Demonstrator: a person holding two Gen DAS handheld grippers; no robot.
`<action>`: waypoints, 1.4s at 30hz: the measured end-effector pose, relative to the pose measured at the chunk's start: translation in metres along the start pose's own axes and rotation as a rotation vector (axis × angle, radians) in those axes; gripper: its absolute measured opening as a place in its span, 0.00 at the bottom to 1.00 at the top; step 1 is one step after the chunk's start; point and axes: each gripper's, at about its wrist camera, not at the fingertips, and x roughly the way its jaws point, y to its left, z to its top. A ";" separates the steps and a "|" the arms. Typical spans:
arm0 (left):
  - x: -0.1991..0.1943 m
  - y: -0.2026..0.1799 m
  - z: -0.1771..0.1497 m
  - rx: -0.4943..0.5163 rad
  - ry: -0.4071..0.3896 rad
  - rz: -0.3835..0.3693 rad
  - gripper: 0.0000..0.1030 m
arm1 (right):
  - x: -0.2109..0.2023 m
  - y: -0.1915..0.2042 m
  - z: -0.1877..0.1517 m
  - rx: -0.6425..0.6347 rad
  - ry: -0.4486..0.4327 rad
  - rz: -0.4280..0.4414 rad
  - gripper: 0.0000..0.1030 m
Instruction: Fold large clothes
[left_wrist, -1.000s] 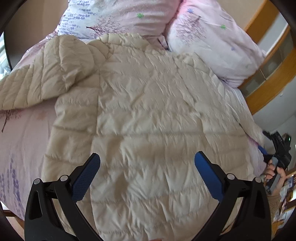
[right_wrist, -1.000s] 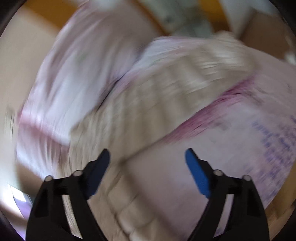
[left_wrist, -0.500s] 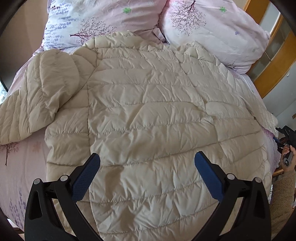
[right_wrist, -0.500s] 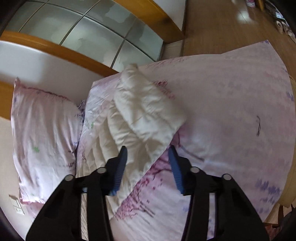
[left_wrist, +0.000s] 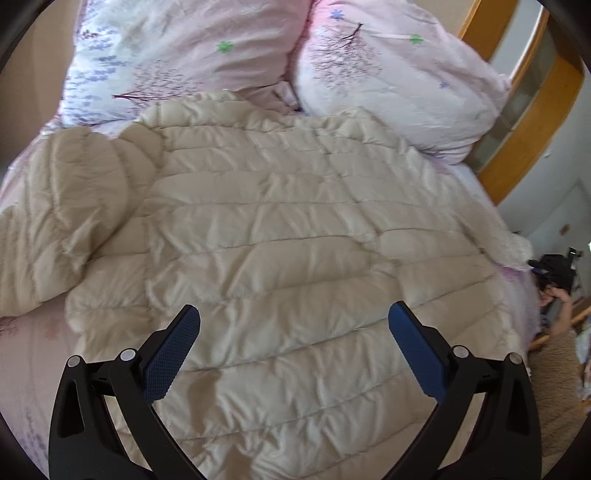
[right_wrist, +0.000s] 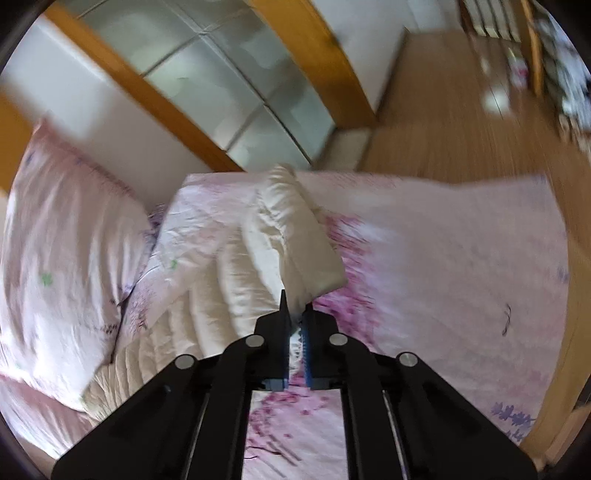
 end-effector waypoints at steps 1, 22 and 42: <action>0.000 0.000 0.001 -0.005 -0.003 -0.019 0.99 | -0.005 0.009 -0.002 -0.033 -0.014 0.013 0.06; 0.025 -0.005 0.035 -0.265 0.013 -0.455 0.99 | -0.068 0.272 -0.266 -0.867 0.398 0.651 0.06; 0.093 -0.033 0.044 -0.358 0.167 -0.410 0.51 | -0.047 0.194 -0.241 -0.463 0.710 0.646 0.69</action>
